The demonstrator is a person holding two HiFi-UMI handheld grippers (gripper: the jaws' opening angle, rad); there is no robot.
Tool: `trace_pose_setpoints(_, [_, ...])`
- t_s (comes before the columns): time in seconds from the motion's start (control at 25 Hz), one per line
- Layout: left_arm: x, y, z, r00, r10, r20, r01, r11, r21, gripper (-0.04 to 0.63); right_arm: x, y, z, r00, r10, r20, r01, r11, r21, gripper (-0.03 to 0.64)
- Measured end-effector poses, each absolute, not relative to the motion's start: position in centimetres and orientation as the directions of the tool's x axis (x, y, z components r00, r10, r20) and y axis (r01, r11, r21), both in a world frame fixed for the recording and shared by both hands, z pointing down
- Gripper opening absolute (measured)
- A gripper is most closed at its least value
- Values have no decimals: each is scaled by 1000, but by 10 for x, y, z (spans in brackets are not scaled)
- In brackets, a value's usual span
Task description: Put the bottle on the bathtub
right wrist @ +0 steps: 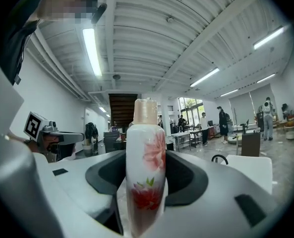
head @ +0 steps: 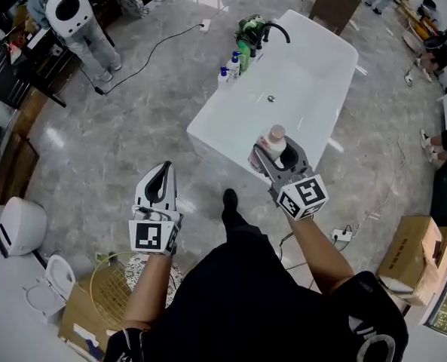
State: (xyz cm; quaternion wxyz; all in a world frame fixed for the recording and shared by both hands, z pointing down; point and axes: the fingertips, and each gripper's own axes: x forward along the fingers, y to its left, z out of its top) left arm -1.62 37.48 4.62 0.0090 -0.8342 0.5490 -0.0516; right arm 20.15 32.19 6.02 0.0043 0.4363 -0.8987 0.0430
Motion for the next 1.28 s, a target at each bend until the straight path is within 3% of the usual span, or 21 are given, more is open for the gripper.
trace_pose_setpoints(0.64, [13,184,66,396,-916,59,-915,-399,-56,8,192,83,125,-695,-713,87,-719,691,-78,230])
trace_pose_setpoints(0.96, [-11,119,136,378,-919,110,-923,-384,-37,8,156,14,202,-678,-724,131,-735,670,-99,230])
trace_pose_setpoints(1.28, [-15,61,232,448,-888,101,-887,-456,-77,8,125,-46,323,-641,-751,160,-768,624,-147,230])
